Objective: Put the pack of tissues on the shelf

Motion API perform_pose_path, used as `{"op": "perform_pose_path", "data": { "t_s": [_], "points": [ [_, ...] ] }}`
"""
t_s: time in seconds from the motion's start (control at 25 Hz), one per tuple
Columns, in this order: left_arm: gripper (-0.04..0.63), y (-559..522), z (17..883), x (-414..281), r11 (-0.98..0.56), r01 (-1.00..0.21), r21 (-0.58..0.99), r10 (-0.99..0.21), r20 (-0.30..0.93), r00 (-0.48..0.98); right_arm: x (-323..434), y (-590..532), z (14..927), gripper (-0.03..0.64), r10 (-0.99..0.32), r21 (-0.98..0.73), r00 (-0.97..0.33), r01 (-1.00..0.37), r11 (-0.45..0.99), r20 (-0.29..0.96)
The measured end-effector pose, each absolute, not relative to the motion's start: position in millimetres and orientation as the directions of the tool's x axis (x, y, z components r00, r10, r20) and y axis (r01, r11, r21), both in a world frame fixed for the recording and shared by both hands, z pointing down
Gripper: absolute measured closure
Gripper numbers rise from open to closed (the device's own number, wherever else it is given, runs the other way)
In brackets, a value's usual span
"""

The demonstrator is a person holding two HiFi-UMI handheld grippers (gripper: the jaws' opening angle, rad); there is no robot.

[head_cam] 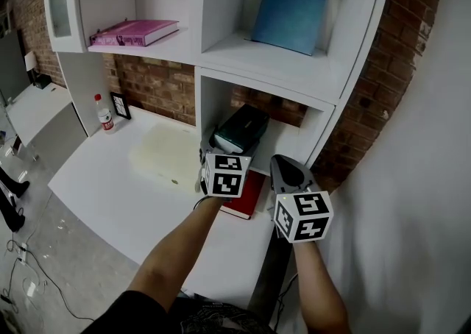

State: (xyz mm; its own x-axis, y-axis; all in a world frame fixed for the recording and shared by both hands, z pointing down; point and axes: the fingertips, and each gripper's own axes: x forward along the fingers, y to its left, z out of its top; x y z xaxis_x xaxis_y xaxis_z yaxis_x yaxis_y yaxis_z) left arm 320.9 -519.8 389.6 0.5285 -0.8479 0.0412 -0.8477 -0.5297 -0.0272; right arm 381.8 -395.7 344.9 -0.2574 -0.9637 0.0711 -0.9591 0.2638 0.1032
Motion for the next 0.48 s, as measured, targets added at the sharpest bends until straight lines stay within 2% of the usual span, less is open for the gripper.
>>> {"op": "perform_pose_path", "data": {
  "t_s": [0.48],
  "points": [
    [0.072,-509.7,391.9,312.1,-0.569,-0.822,-0.02,-0.819,0.104,0.564,381.6,-395.3,350.5,0.612,-0.952,0.077,-0.294,-0.951,0.3,0.085]
  ]
}}
